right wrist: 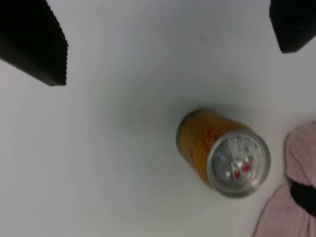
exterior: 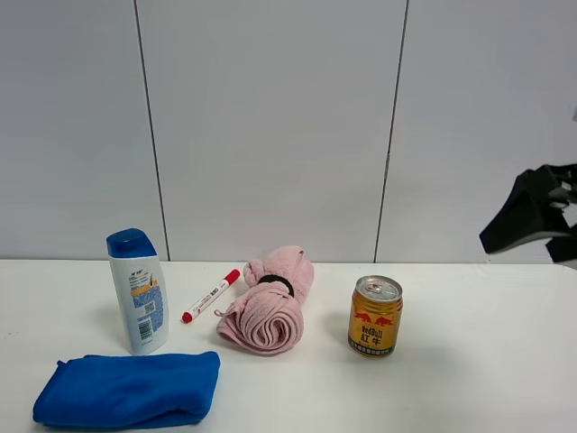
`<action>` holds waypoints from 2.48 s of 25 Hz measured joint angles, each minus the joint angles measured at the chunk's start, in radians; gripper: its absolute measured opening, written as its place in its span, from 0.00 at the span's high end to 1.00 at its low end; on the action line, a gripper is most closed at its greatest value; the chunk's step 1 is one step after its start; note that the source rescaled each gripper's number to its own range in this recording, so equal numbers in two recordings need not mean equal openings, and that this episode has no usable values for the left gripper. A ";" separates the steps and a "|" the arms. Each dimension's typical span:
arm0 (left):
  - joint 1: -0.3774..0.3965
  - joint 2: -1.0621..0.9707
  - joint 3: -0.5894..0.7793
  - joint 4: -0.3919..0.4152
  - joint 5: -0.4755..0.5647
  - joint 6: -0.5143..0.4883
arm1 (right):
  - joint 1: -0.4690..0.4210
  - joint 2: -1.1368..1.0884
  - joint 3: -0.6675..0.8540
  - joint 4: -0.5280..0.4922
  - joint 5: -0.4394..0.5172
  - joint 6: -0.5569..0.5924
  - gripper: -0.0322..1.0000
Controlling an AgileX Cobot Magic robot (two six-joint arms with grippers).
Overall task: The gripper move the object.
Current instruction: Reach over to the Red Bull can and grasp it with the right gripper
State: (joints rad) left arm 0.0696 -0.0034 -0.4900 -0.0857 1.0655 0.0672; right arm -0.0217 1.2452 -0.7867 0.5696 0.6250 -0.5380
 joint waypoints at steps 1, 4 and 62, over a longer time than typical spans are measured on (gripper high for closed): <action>0.000 0.000 0.000 0.000 0.000 0.000 | 0.000 0.000 -0.017 0.000 -0.015 -0.015 0.32; 0.000 0.000 0.000 0.000 0.000 0.000 | 0.000 0.000 -0.027 0.016 -0.082 -0.079 0.32; 0.000 0.000 0.000 0.000 0.000 0.000 | 0.240 0.005 0.266 0.133 -0.639 -0.285 0.33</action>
State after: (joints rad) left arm 0.0696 -0.0034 -0.4900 -0.0857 1.0655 0.0672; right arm 0.2181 1.2506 -0.5212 0.7030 -0.0136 -0.8225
